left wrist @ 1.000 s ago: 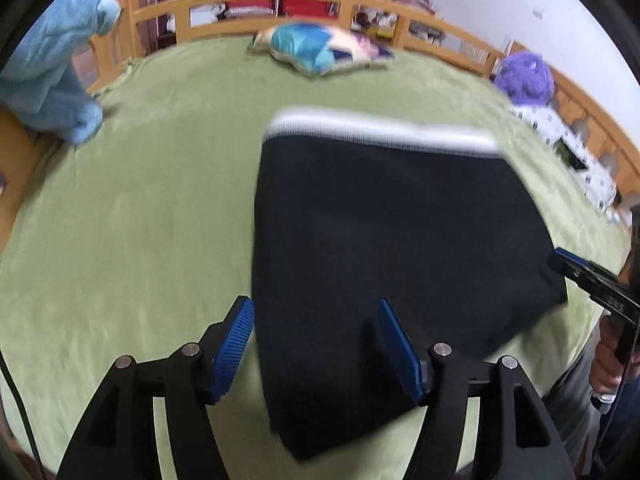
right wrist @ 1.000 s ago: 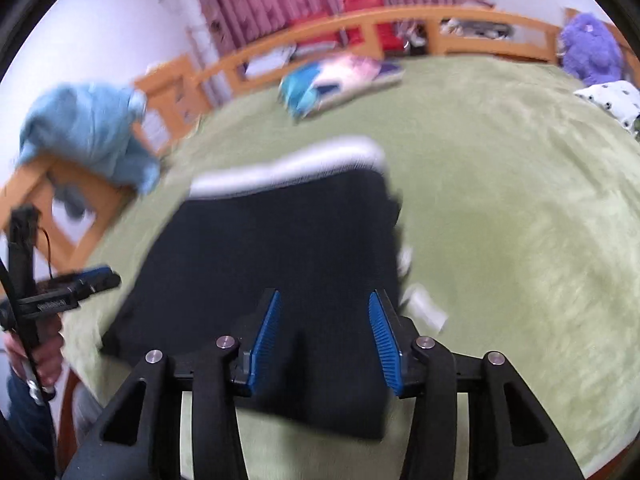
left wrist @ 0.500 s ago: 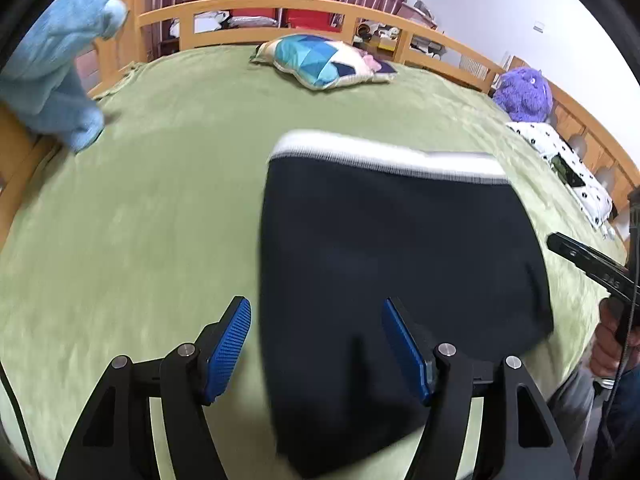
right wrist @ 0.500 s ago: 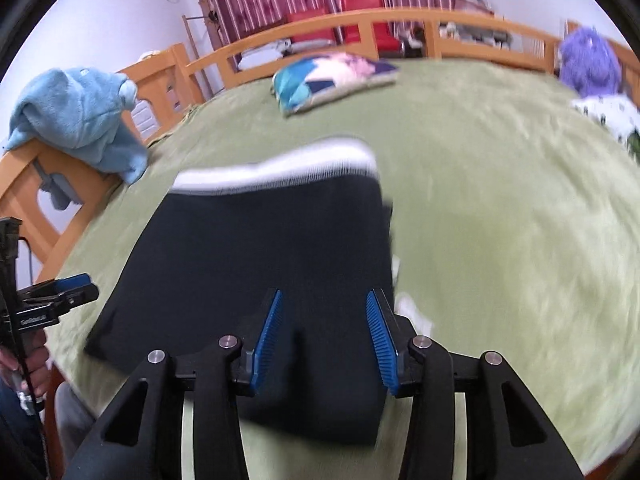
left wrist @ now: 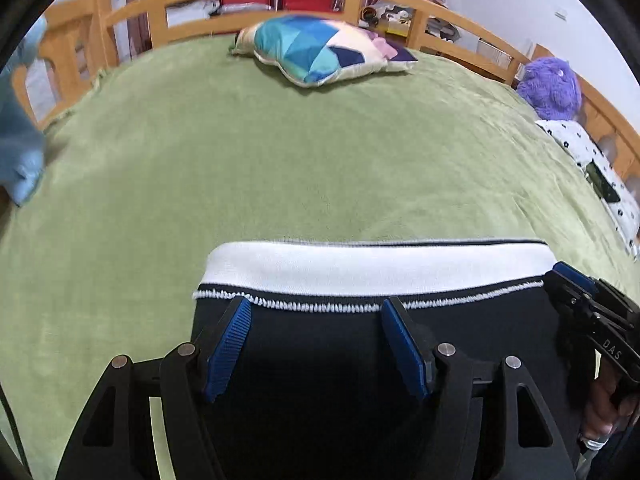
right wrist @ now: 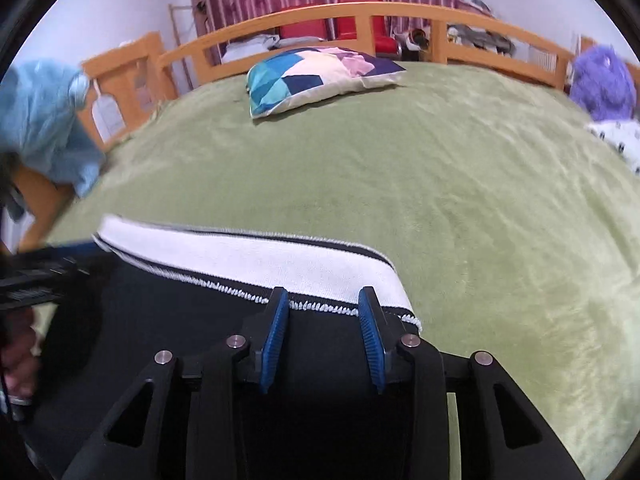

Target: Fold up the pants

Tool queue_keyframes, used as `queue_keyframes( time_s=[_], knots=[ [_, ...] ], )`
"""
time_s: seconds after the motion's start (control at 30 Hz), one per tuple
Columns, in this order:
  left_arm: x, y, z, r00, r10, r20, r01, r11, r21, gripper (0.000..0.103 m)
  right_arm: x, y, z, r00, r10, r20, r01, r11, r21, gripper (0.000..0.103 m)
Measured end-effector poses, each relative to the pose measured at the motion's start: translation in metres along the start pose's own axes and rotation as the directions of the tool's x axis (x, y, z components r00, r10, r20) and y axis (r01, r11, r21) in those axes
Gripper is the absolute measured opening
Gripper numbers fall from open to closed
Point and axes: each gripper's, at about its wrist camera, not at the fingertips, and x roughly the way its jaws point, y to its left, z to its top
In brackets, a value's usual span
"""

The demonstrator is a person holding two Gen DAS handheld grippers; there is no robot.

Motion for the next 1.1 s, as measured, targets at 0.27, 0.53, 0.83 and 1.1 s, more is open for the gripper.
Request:
queue_keyframes(
  time_s=[0.27,0.53,0.83,1.1],
  knots=[
    [-0.039,-0.003,-0.029,1.000,0.013,-0.017,-0.013,1.000,-0.003,0.066,-0.022,-0.002,-0.002,0.998,-0.067,-0.003,0.067,0.997,0.039,0.036],
    [-0.093,-0.009,-0.134,0.998,-0.005,-0.057,0.007,0.999,0.033,0.067,-0.093,0.006,-0.093,0.998,-0.057,-0.015,0.057,0.998,-0.011,0.045],
    [-0.153,0.020,-0.183,0.999,0.031,-0.017,-0.032,0.997,-0.072,0.071,-0.145,-0.016,-0.150,0.987,-0.144,-0.064,0.150,0.984,0.093,0.043],
    [-0.245,-0.022,-0.144,0.979,0.069,0.192,-0.058,0.996,-0.064,0.073,-0.239,0.035,-0.104,0.981,-0.146,0.129,0.137,0.988,0.076,0.065]
  ],
)
